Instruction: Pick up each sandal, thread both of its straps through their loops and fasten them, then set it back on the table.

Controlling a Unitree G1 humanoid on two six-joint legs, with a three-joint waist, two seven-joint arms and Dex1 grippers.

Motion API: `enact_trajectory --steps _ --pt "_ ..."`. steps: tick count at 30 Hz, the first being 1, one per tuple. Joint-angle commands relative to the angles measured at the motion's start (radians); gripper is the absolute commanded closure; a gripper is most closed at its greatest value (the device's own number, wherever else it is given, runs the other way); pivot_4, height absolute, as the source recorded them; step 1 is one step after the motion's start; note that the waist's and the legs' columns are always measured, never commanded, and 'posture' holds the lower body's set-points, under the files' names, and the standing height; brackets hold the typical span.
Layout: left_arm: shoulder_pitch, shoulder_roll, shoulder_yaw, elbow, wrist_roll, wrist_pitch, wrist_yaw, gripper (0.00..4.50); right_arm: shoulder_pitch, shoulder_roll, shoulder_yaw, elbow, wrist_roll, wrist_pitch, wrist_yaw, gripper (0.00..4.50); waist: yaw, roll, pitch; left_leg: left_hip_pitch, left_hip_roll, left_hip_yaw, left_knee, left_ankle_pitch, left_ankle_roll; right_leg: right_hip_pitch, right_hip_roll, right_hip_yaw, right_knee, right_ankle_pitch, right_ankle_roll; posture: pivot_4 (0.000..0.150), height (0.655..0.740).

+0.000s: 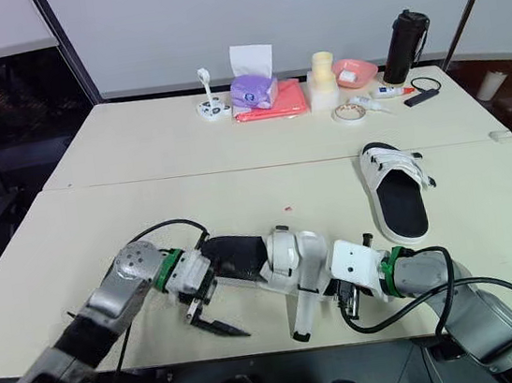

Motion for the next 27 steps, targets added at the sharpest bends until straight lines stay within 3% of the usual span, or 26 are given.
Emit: enact_trajectory --steps 1,12,21,27 --pt "0.017 -0.032 -0.008 -0.119 -0.049 0.246 0.106 0.3 0.064 -0.02 0.086 0.09 -0.027 0.056 0.046 4.5 -0.001 0.001 0.0 0.003 0.0 0.0 0.0 0.0 0.0 0.003 0.0 0.0 -0.001 -0.002 -0.001 0.15 0.74" --pt "0.069 -0.115 0.021 -0.175 -0.022 0.479 0.239 0.3 0.084 -0.023 0.079 0.07 -0.024 0.065 0.038 4.5 -0.001 0.001 0.0 0.003 0.0 0.0 -0.001 0.0 0.0 0.003 -0.001 0.0 -0.004 -0.002 -0.003 0.15 0.74" --pt "0.103 -0.119 0.05 -0.182 -0.005 0.529 0.283 0.3 0.091 -0.019 0.078 0.068 -0.025 0.067 0.033 4.5 -0.001 0.001 0.0 0.002 0.0 0.0 -0.002 -0.001 0.0 0.003 -0.002 0.0 -0.005 -0.004 -0.007 0.15 0.74" --pt "0.116 -0.196 0.065 -0.154 0.0 0.567 0.38 0.3 0.074 -0.012 0.083 0.074 -0.025 0.072 0.034 4.5 -0.001 0.001 0.0 0.002 0.0 0.0 -0.002 -0.001 0.0 0.003 -0.002 0.001 -0.006 -0.005 -0.007 0.15 0.74"
